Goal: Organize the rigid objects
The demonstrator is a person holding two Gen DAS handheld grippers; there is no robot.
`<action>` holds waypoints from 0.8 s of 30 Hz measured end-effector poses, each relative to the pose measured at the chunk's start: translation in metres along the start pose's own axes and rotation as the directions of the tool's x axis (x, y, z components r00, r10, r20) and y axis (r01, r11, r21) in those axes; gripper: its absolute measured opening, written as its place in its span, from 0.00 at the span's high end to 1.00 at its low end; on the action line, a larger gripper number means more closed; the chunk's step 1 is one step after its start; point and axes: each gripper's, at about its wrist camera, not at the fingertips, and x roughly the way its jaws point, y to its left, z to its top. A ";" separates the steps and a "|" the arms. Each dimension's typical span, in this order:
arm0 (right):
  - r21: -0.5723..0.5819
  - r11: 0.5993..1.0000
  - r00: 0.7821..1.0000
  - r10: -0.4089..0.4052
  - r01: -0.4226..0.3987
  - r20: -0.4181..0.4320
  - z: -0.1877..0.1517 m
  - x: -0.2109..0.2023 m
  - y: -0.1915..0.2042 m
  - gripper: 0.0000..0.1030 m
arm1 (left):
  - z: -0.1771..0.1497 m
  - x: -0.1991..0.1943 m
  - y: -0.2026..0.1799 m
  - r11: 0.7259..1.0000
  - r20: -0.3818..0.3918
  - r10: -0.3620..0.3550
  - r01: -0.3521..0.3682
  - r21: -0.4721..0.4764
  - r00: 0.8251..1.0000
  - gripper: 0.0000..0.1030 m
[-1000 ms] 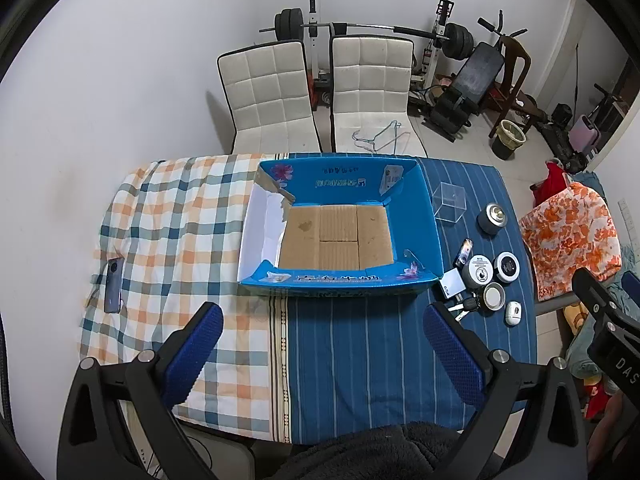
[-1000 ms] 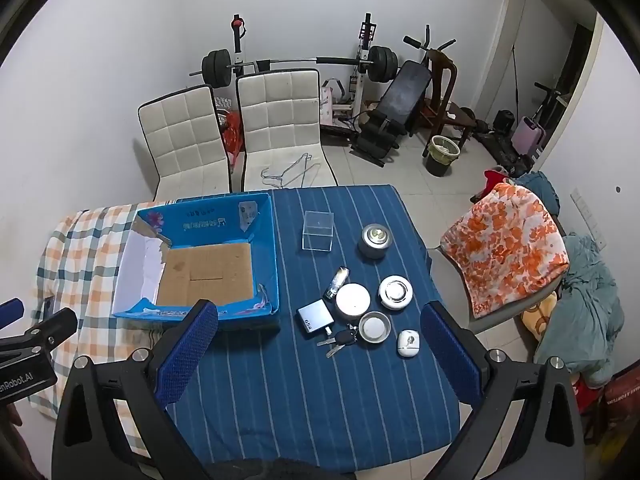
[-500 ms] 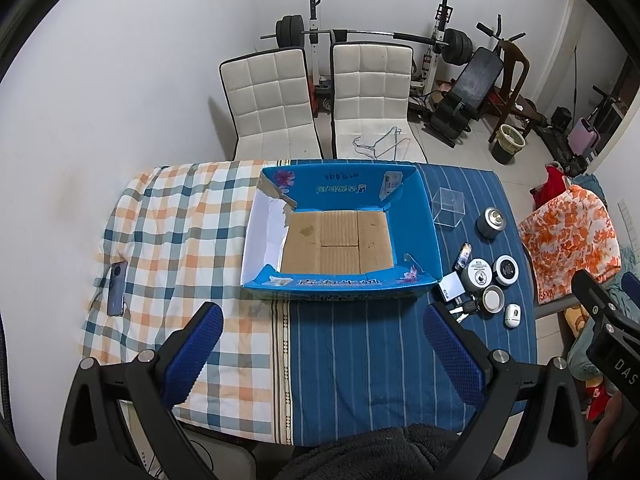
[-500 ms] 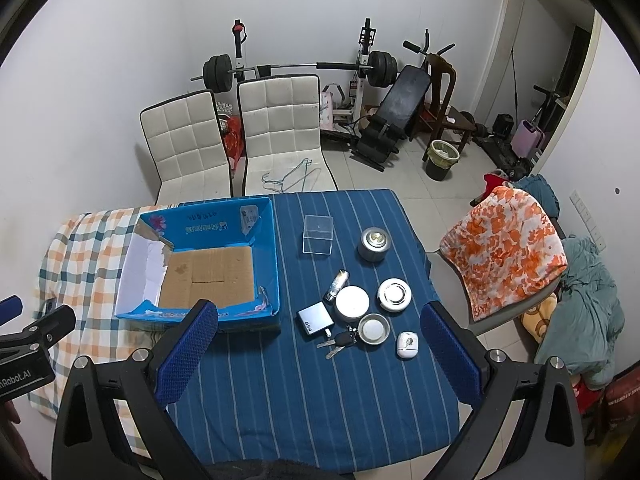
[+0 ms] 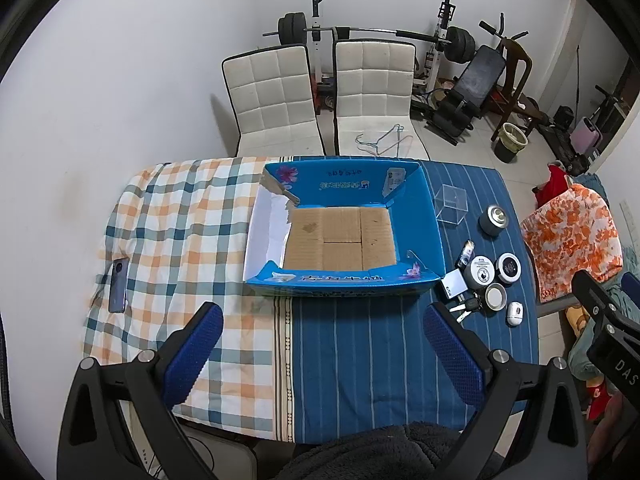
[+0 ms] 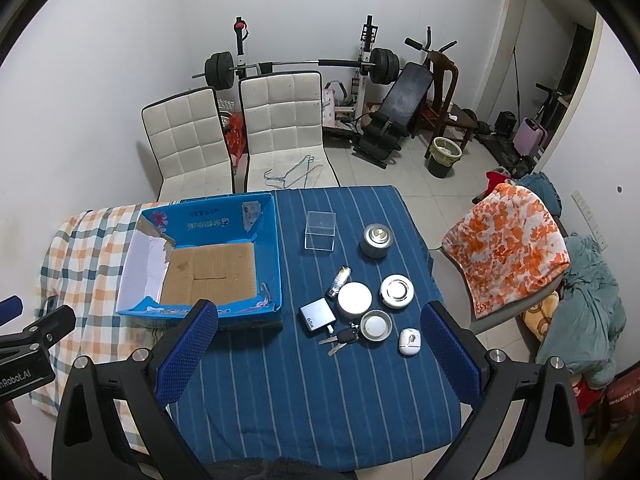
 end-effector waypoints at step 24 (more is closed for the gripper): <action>0.001 1.000 1.000 0.006 -0.006 0.011 -0.004 0.008 -0.003 0.00 | -0.001 0.001 0.001 1.000 0.005 0.003 -0.003 -0.001 1.000 0.00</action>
